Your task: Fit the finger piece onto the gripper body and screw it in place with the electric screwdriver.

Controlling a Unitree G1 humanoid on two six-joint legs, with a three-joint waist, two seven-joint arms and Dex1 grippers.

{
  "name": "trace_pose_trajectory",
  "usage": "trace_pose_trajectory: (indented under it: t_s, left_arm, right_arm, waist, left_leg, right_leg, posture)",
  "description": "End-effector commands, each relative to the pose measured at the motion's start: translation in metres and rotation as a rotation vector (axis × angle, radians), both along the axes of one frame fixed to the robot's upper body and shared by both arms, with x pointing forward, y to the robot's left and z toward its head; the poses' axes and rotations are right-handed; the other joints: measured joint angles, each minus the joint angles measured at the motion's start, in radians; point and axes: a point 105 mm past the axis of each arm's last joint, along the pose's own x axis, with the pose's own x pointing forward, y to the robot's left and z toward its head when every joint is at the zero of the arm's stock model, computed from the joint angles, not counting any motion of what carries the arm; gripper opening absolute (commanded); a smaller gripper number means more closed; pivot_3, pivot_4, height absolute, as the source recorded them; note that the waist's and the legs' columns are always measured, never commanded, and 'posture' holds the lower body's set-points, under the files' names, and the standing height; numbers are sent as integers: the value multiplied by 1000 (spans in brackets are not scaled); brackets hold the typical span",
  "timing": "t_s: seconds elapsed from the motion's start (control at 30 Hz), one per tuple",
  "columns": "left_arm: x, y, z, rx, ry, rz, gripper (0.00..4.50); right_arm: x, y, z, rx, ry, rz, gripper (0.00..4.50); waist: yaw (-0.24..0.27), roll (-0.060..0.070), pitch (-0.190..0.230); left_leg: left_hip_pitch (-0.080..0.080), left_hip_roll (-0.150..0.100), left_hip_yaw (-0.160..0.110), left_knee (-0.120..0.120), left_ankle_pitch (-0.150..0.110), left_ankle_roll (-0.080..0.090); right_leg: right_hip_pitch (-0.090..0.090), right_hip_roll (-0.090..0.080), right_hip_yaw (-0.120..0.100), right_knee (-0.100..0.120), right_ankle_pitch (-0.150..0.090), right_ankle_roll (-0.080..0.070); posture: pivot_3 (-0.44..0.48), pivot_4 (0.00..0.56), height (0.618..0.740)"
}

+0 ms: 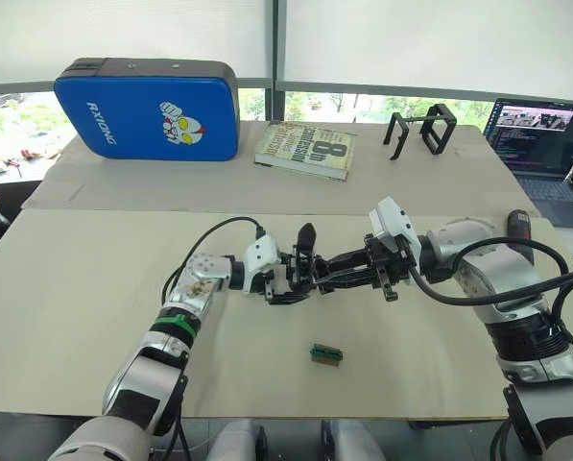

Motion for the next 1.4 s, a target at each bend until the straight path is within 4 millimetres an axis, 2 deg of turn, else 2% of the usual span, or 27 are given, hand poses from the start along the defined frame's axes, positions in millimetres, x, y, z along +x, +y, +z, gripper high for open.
trace_pose_trajectory:
  t_s: [0.03, 0.13, 0.2, 0.5, 0.7, 0.9, 1.13, 1.4]
  left_arm:
    - [3, -6, 12, -5, -52, -24, 4500]
    - [-2, -6, 6, 23, -60, -64, 3739]
    - [-4, -5, 4, 29, -54, -73, 2836]
    - [-12, -9, 1, 15, -45, -106, 2803]
    - [-12, -6, -1, 25, -39, -91, 2803]
    - [-12, -5, -1, 23, -40, -83, 2803]
    - [-11, -6, 0, 23, -45, -73, 2803]
    - [-8, -7, 2, 23, -47, -59, 2803]
  right_arm:
    - [-2, -2, 11, 17, -69, 4, 335]
    - [-3, -2, 7, 11, -78, 19, 335]
    - [-4, -1, 5, 15, -90, 41, 335]
    - [12, 19, 1, 89, -106, 74, 335]
    - [26, 29, -3, 113, -111, 55, 335]
    - [35, 32, -17, 85, -102, 29, 335]
    - [37, 23, -28, 54, -57, 29, 335]
    - [33, 25, -18, 100, -49, 38, 335]
  waist:
    - [0, 0, 0]
    - [0, 0, 0]
    - [-1, 0, 0]
    - [-3, 0, 0]
    - [-3, 0, 0]
    - [-6, 0, 0]
    - [-9, 0, 0]
    - [-8, 0, 0]
  left_leg:
    - [0, 0, 0, 0, 0, 0]
    - [0, 0, 0, 0, 0, 0]
    - [0, 0, 0, 0, 0, 0]
    - [1, 0, 0, 0, 0, 0]
    - [1, 0, 0, 0, 1, -2]
    - [1, 0, 0, 0, 2, -3]
    - [2, 0, 0, 0, 1, -2]
    - [2, 0, 0, 0, 1, -2]
  right_leg:
    - [0, 0, 0, 0, 0, 0]
    - [0, 0, 0, 0, 0, 0]
    - [0, 0, 0, 0, 0, 0]
    - [1, 0, 0, 0, 0, 0]
    - [1, 0, 0, 0, 0, 0]
    - [1, 1, 0, 0, 0, 0]
    - [2, 0, 0, 1, 0, 0]
    - [2, 0, 1, 1, 0, 0]
  posture:
    - [0, 150, 740]
    - [0, 150, 740]
    - [0, 150, 740]
    - [0, 150, 740]
    - [0, 150, 740]
    - [0, 150, 740]
    - [0, 150, 740]
    - [0, 150, 740]
